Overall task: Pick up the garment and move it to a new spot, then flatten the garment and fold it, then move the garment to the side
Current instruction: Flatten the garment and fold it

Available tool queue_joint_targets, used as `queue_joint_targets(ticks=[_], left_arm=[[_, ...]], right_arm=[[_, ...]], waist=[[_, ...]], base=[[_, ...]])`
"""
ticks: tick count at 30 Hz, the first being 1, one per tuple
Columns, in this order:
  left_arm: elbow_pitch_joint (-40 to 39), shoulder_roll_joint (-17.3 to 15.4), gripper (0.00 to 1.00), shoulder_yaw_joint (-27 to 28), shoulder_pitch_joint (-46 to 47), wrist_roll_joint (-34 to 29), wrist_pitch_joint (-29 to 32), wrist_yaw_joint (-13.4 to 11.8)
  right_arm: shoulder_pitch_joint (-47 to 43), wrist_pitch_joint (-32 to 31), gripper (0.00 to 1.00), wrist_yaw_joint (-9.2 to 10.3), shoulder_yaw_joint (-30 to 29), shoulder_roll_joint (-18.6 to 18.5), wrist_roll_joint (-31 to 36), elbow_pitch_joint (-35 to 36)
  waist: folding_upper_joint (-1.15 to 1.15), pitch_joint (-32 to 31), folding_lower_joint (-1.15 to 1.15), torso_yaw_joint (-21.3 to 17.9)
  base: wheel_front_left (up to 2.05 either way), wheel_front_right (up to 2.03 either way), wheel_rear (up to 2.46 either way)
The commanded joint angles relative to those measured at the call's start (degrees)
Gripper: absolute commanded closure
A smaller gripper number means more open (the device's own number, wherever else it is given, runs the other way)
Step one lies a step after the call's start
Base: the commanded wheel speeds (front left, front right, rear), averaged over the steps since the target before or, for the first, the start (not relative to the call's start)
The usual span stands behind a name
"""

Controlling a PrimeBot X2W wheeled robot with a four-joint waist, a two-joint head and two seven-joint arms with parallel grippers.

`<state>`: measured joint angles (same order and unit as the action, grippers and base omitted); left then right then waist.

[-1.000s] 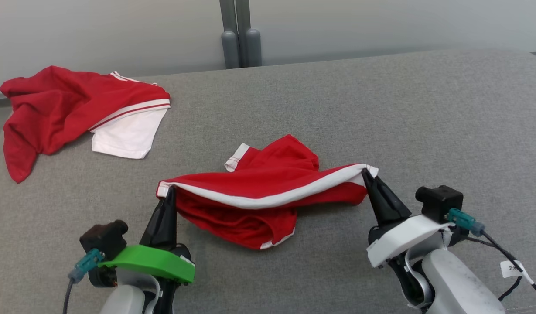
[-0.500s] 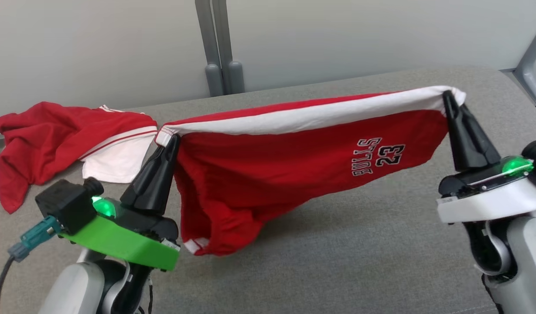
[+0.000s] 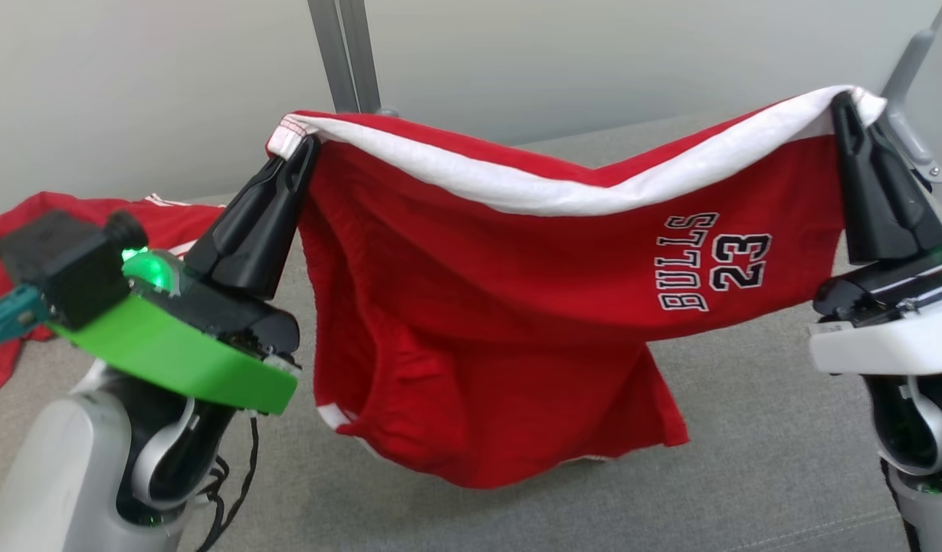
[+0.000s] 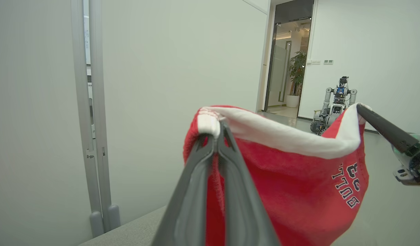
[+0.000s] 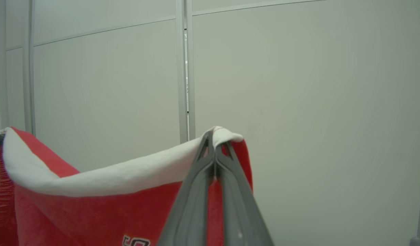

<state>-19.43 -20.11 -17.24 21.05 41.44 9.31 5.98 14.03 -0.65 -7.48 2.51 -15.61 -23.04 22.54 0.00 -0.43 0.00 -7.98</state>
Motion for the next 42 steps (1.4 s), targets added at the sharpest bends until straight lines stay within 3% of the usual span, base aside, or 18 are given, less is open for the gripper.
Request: queue_joint_targets(ticks=[1,7,13,18,22,27,31,35,42], left_arm=[[1.3,-0.5,1.00,-0.1,2.0,0.1,0.7,-0.1],[11.3,-1.3,1.00,-1.5,13.4,-0.2,3.7,0.7],[26.0,-2.1,1.00,-2.9,32.1,-3.5,2.6,1.3],[37.1,-3.6,1.00,-5.3,47.6,-9.1,-3.9,1.5],[44.1,-4.7,1.00,-8.6,54.2,-11.5,-12.2,1.5],[50.4,-5.2,1.00,-12.8,53.5,-9.0,-20.8,1.5],[51.5,-5.7,1.00,-15.3,50.0,-4.2,-23.7,1.5],[47.4,-6.8,1.00,-16.2,45.4,0.0,-24.5,1.5],[32.0,-6.4,1.00,-9.7,30.3,1.2,-24.5,1.5]], right_arm=[[1.4,-1.0,1.00,-0.02,0.7,0.6,0.3,-0.7],[12.4,-2.0,1.00,-0.02,3.7,1.3,-0.5,-9.2],[33.4,3.6,1.00,-0.02,5.8,3.6,1.1,-24.3],[49.2,10.8,1.00,-0.02,7.4,7.7,4.9,-37.6],[54.9,14.5,1.00,-0.02,9.2,10.6,6.0,-45.4],[53.1,15.8,1.00,-0.02,12.9,12.3,4.3,-49.8],[49.3,15.9,1.00,-0.02,15.2,12.5,3.2,-47.7],[44.1,15.9,1.00,-0.02,14.8,12.6,2.6,-43.9],[31.0,15.9,1.00,-0.02,12.2,9.4,1.9,-34.1]], waist=[[0.00,1.9,0.00,-0.2],[0.00,9.0,0.00,-0.5],[0.00,16.3,0.00,-2.4],[0.00,21.9,0.00,-5.4],[0.00,26.3,0.00,-7.3],[0.00,30.8,0.00,-8.0],[0.00,32.9,0.00,-7.4],[0.00,33.0,0.00,-6.4],[0.00,29.5,0.00,-3.8]], base=[[0.00,0.00,0.00],[0.00,0.00,0.00],[0.00,0.00,0.00],[0.00,0.00,0.00],[0.00,0.00,0.00],[0.00,0.00,0.00],[0.00,0.00,0.00],[0.00,0.00,0.00],[0.00,0.00,0.00]])
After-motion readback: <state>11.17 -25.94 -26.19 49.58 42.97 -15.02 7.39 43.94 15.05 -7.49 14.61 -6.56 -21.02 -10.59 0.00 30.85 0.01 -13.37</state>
